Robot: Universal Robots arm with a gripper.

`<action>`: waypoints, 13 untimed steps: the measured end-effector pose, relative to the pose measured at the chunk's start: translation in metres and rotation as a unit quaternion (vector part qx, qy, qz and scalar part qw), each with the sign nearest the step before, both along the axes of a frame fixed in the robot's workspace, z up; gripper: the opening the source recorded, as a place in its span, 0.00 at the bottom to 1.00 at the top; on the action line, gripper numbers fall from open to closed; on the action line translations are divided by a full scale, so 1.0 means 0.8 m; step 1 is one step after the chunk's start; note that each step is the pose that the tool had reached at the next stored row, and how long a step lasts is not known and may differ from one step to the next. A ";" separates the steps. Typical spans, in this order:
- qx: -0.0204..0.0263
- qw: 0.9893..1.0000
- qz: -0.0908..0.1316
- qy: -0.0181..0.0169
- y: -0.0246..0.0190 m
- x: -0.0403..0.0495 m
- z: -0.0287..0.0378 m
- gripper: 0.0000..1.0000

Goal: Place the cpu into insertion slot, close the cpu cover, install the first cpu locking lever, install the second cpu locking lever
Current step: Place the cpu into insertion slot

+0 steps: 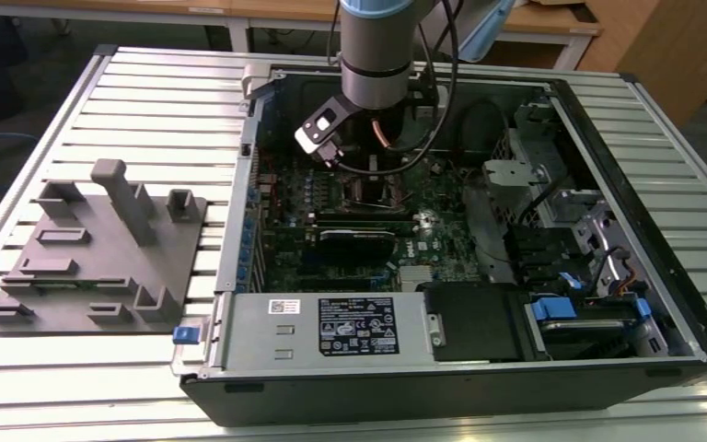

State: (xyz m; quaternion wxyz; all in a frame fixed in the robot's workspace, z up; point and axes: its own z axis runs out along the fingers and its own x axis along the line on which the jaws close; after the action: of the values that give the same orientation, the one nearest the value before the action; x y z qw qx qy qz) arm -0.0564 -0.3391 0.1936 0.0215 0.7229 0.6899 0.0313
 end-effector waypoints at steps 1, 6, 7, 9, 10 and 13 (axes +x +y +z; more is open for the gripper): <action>0.000 1.000 0.000 0.000 0.0000 0.000 0.0000 0.54; 0.000 1.000 0.001 0.000 0.0001 0.000 0.0001 0.54; 0.000 1.000 0.002 0.000 0.0001 0.000 0.0002 0.54; 0.000 1.000 0.002 0.000 0.0000 0.000 0.0010 0.54; 0.000 1.000 0.002 0.000 0.0000 0.000 0.0016 0.54; -0.001 1.000 0.002 0.000 0.0001 0.000 0.0024 0.54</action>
State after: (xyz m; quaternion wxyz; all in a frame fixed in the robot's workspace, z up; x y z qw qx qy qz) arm -0.0564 -0.3391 0.1955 0.0219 0.7218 0.6911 0.0310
